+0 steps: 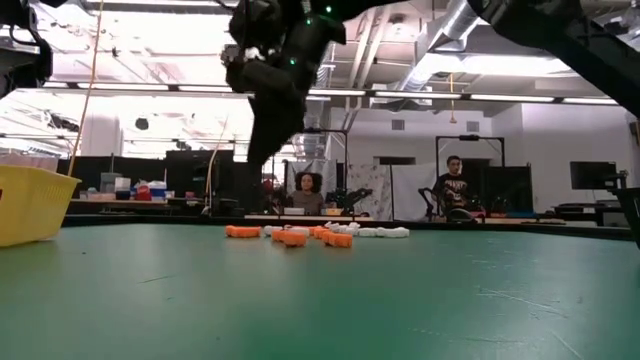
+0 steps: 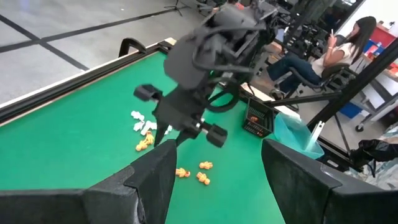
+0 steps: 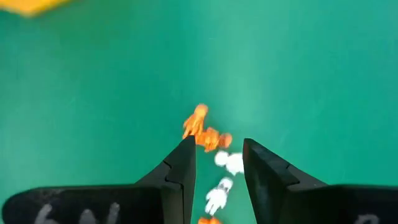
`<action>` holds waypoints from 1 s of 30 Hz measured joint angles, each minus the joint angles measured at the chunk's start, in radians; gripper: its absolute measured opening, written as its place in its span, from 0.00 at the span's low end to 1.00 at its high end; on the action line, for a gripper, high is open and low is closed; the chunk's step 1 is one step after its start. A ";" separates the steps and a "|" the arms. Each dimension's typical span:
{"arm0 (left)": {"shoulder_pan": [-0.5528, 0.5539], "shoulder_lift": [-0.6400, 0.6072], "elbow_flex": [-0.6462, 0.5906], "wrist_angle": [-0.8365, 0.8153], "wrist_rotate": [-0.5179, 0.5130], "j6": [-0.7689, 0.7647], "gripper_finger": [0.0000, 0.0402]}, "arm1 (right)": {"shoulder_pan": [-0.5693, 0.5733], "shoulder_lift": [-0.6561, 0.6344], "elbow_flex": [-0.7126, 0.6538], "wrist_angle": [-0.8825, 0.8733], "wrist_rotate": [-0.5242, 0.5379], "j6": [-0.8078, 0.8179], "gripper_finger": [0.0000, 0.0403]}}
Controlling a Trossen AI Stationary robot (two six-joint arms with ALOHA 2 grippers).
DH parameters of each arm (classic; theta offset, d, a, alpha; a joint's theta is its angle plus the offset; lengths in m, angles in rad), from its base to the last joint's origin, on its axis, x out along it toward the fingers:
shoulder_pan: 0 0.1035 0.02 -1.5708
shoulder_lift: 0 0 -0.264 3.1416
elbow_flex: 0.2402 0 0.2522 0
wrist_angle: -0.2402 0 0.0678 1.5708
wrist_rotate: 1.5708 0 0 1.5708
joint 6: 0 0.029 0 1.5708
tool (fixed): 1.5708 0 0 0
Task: Sort Halloween decoration
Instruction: Put the orange skeleton model into the yellow bin
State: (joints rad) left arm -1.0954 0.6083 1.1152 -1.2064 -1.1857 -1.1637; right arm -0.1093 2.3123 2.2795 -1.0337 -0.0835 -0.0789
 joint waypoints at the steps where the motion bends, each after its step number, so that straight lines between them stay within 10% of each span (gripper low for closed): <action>1: 0.000 0.000 0.000 0.000 0.000 0.001 0.56 | 0.002 -0.001 -0.029 0.035 -0.005 0.006 0.31; 30: 0.000 0.000 0.000 -0.012 0.001 -0.009 0.56 | 0.058 0.117 -0.172 0.278 0.113 0.142 0.31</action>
State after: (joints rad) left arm -1.0954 0.6086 1.1149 -1.2186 -1.1843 -1.1731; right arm -0.0509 2.4289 2.1078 -0.7555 0.0292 0.0635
